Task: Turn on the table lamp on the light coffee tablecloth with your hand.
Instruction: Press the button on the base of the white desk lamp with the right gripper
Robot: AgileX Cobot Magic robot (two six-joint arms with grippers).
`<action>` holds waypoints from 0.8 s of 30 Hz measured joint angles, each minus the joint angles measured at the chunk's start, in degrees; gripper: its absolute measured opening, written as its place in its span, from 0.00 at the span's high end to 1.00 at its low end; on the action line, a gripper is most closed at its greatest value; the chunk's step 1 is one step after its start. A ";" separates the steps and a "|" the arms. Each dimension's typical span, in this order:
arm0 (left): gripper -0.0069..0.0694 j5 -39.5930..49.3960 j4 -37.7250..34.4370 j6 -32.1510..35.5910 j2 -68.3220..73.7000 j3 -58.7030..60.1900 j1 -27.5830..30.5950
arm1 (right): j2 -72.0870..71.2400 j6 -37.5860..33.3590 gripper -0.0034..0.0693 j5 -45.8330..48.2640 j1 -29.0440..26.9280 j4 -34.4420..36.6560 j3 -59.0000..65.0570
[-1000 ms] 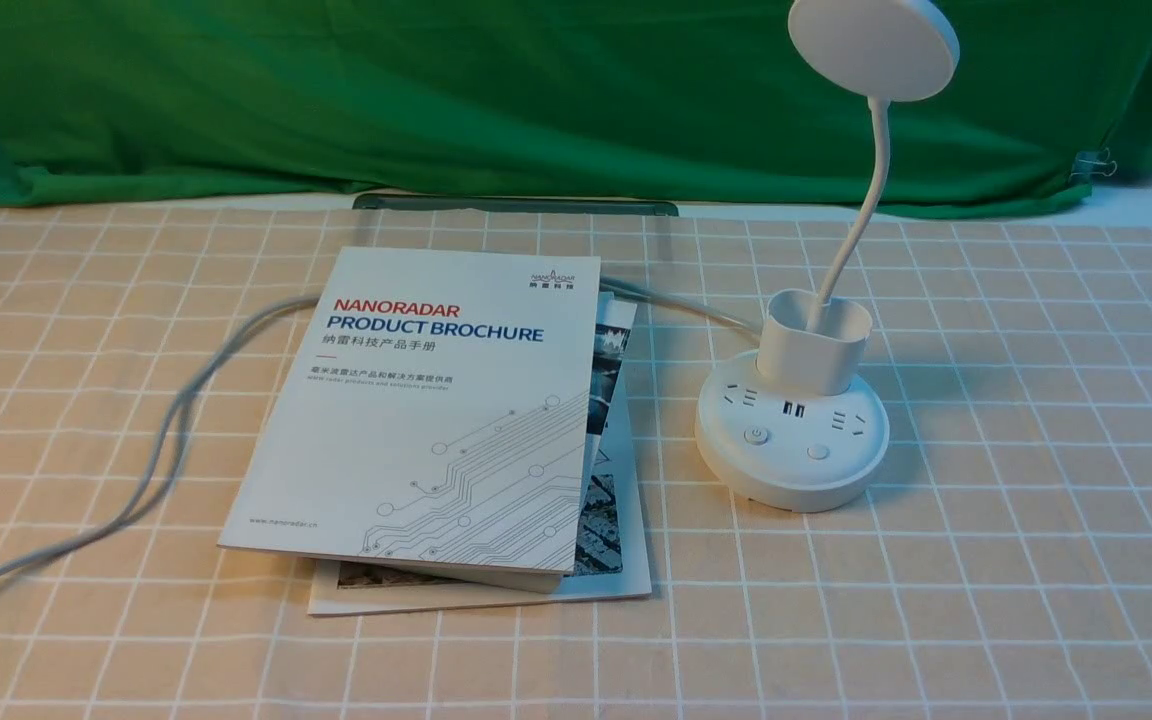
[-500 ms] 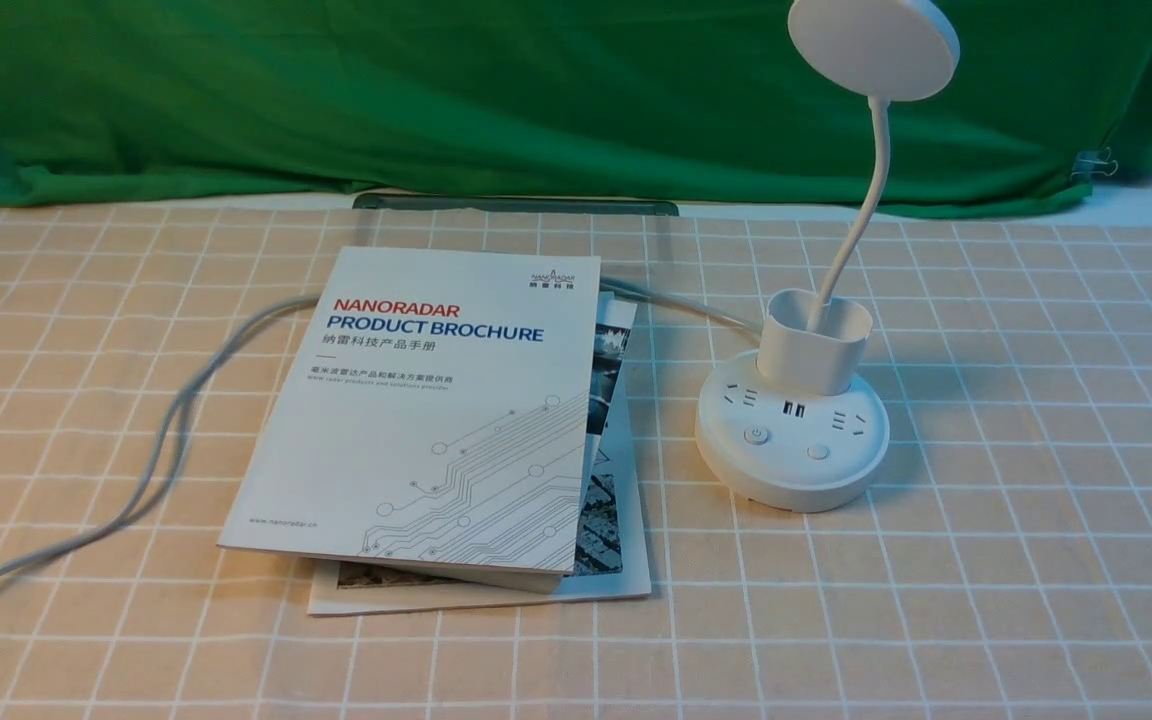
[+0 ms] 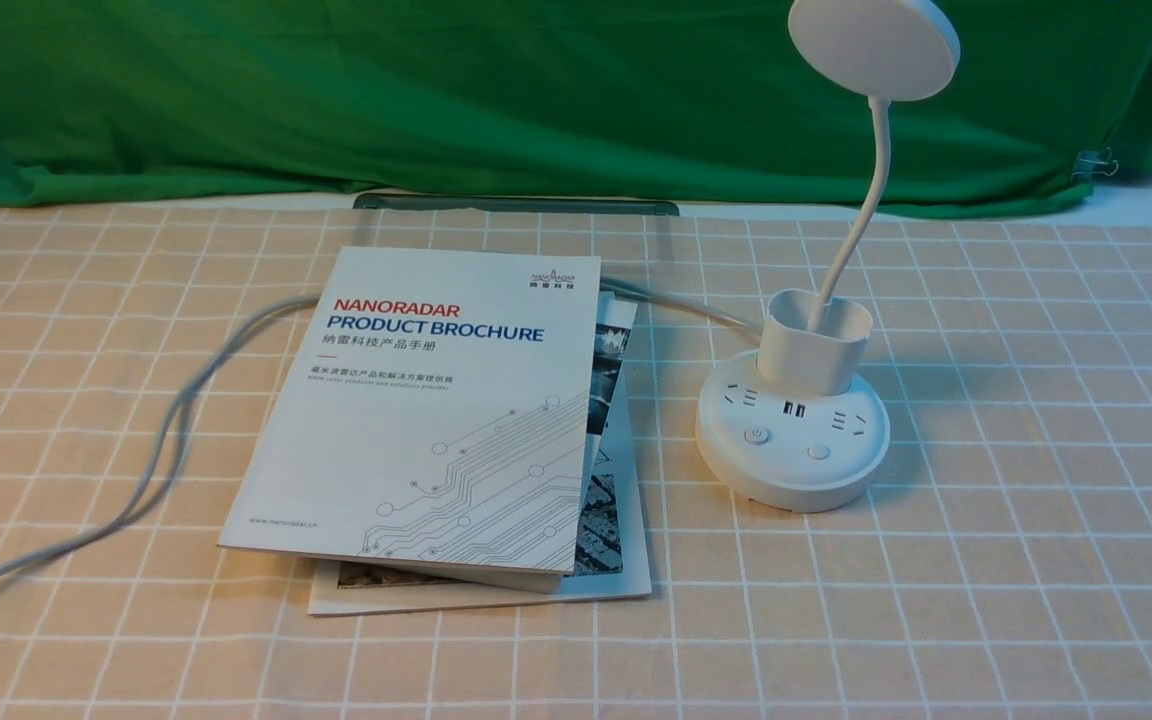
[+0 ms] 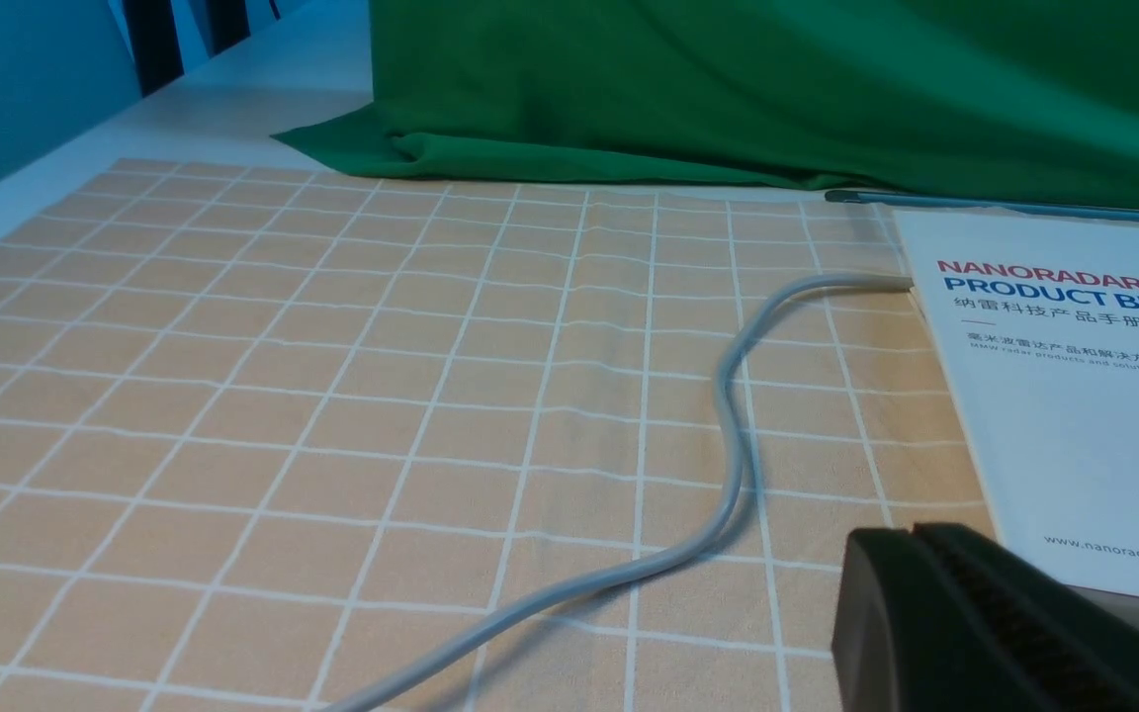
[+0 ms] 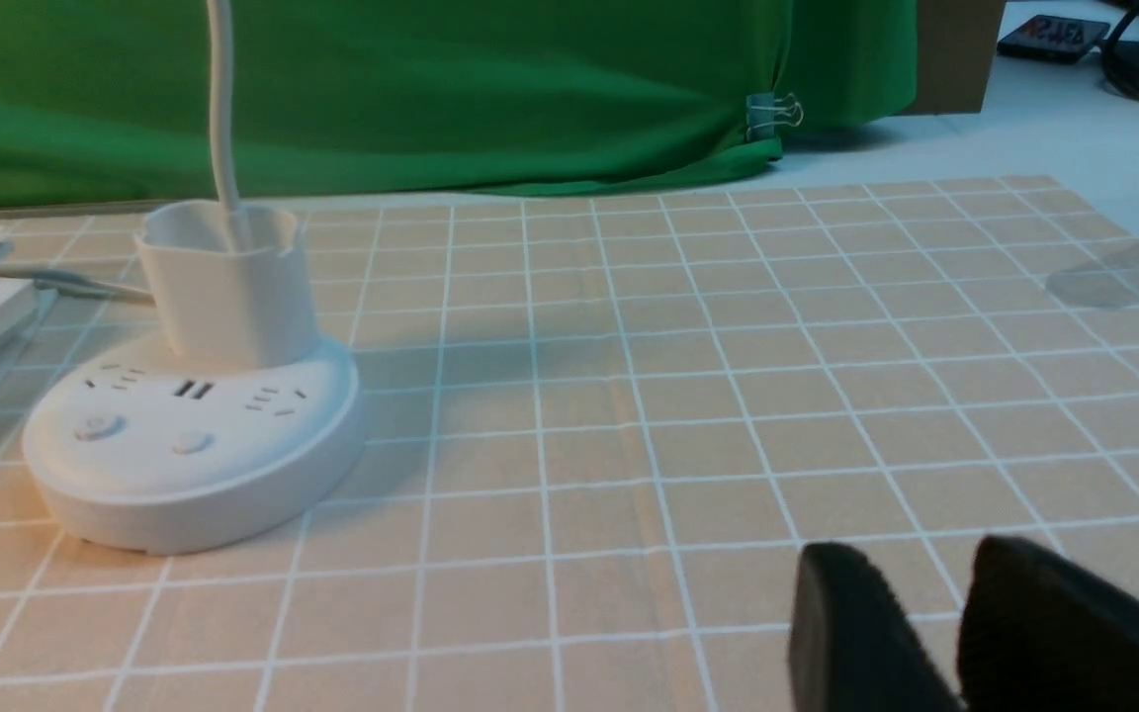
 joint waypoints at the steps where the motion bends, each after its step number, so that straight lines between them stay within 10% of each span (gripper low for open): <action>1: 0.88 0.00 0.00 0.00 0.00 0.00 0.00 | 0.00 0.00 0.62 0.00 0.00 0.00 0.00; 10: 0.88 0.00 0.00 0.00 0.00 0.00 0.00 | 0.00 3.65 0.62 -0.14 0.00 0.47 0.00; 19: 0.88 0.00 0.00 0.00 0.00 0.00 0.00 | 0.00 43.99 0.62 -5.25 0.00 10.18 0.00; 24: 0.88 0.00 0.00 0.00 0.00 0.00 0.00 | 0.00 45.92 0.62 -4.41 0.00 10.09 0.00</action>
